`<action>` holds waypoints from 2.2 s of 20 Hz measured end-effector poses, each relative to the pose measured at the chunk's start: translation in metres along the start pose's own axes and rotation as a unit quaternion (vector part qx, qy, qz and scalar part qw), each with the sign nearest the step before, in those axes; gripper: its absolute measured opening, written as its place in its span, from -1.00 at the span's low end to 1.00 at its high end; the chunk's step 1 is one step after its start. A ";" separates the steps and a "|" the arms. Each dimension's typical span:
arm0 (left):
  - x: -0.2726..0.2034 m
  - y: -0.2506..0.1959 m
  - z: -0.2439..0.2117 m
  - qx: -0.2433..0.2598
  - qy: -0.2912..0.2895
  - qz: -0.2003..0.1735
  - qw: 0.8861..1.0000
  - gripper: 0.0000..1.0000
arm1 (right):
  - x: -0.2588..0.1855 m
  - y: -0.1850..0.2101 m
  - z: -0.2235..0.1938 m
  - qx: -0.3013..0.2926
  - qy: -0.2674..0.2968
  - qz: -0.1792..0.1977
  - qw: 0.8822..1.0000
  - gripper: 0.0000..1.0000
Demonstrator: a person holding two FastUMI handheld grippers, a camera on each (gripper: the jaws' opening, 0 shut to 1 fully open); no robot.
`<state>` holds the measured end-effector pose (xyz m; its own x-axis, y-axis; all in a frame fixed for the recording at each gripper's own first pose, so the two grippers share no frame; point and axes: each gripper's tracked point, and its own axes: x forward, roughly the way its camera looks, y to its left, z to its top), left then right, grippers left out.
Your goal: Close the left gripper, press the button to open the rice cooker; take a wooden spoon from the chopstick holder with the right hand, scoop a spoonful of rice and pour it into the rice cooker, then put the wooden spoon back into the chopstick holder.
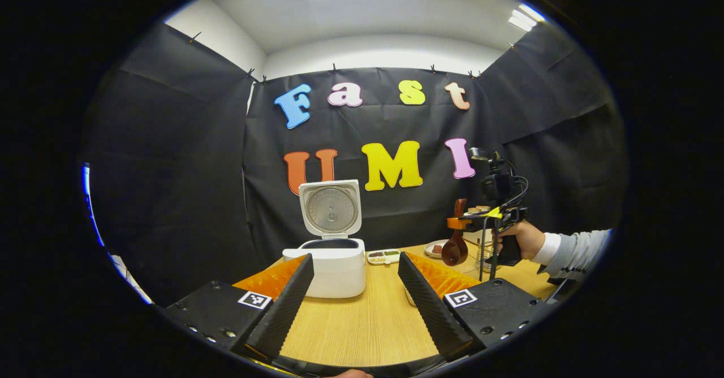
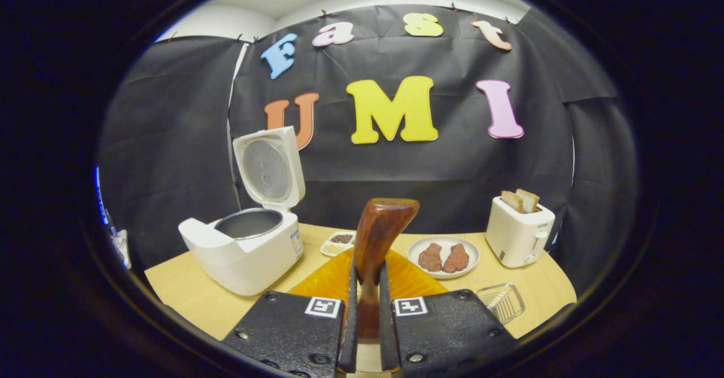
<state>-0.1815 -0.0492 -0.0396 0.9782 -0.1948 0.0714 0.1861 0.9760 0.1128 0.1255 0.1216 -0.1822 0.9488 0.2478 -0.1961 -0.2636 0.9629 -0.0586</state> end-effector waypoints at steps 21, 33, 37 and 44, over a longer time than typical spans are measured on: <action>0.058 0.037 -0.023 -0.035 0.044 0.018 0.998 0.91 | 0.022 0.054 -0.079 0.095 0.040 0.004 0.995 -0.55; 0.066 0.037 -0.032 -0.040 0.058 0.011 0.997 0.91 | 0.031 0.039 -0.091 0.309 0.108 0.088 0.941 -0.70; 0.077 0.043 -0.032 -0.047 0.064 0.015 0.997 0.91 | 0.033 0.026 -0.096 0.392 0.117 0.104 0.907 -0.73; 0.109 0.053 -0.030 -0.062 0.078 0.015 0.995 0.92 | 0.032 -0.001 -0.070 0.533 0.075 0.135 0.832 -0.73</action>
<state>-0.0627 -0.0158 -0.0556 0.9839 -0.1583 -0.0829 0.1579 0.9874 -0.0114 0.1441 0.1210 -0.2574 0.8266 0.5313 -0.1855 -0.0839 0.4423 0.8929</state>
